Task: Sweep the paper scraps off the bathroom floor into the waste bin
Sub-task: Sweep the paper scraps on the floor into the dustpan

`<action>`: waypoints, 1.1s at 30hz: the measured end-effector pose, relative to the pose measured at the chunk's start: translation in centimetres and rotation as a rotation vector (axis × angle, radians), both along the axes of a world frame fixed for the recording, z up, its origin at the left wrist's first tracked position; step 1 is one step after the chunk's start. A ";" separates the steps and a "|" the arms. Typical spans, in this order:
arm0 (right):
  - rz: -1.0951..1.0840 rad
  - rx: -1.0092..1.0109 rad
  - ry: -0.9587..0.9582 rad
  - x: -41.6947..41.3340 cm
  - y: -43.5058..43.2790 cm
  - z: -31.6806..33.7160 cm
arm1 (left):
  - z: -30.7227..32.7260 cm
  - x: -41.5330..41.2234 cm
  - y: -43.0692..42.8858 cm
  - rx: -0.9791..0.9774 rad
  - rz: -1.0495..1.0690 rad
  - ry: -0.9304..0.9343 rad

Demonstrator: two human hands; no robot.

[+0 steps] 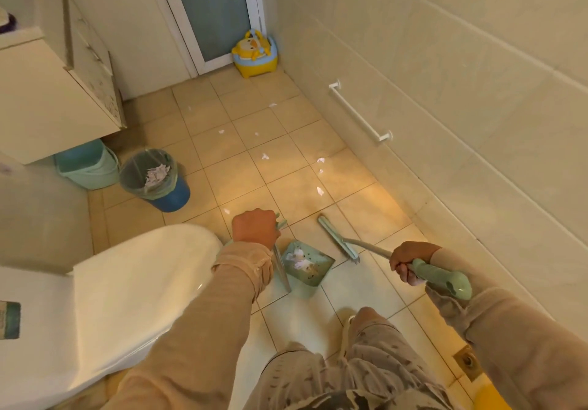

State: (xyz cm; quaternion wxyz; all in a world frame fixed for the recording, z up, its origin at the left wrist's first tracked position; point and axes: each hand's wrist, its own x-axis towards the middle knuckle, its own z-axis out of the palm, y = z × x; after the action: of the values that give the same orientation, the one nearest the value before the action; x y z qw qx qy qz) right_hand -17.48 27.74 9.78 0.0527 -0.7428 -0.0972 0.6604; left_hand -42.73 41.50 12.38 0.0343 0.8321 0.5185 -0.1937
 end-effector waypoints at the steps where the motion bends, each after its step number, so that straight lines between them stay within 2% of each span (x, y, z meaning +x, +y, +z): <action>1: -0.034 0.019 -0.006 0.3 0.3 -0.2 | 0.0 0.3 0.5 0.008 0.002 -0.009; 6: -0.165 0.087 -0.025 3.3 3.2 -0.5 | -0.3 2.1 3.4 0.041 -0.003 -0.003; 9: -0.140 0.093 -0.053 6.2 6.2 -0.6 | -0.9 3.8 5.5 0.044 0.024 -0.003; 16: 0.106 -0.030 -0.164 13.9 14.6 0.2 | -1.2 9.5 11.5 0.082 0.140 0.048; 22: 0.220 0.006 -0.192 18.4 21.2 1.1 | -1.3 14.0 15.9 0.073 0.206 0.053; 25: 0.238 0.068 -0.215 19.1 23.7 1.3 | -1.3 15.4 17.9 0.073 0.215 0.054; 29: 0.500 0.070 -0.361 18.7 27.5 -0.1 | -1.4 16.8 20.6 0.065 0.232 0.060; 33: 0.668 0.030 -0.370 17.2 28.6 -0.8 | -1.5 17.6 22.0 0.053 0.226 0.075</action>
State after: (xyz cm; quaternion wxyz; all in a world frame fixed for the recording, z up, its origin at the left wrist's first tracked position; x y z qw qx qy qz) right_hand -0.28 56.32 8.94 -0.1728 -0.7760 -0.3516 0.4943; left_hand -25.14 63.48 10.86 0.0143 0.7610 0.6150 -0.2060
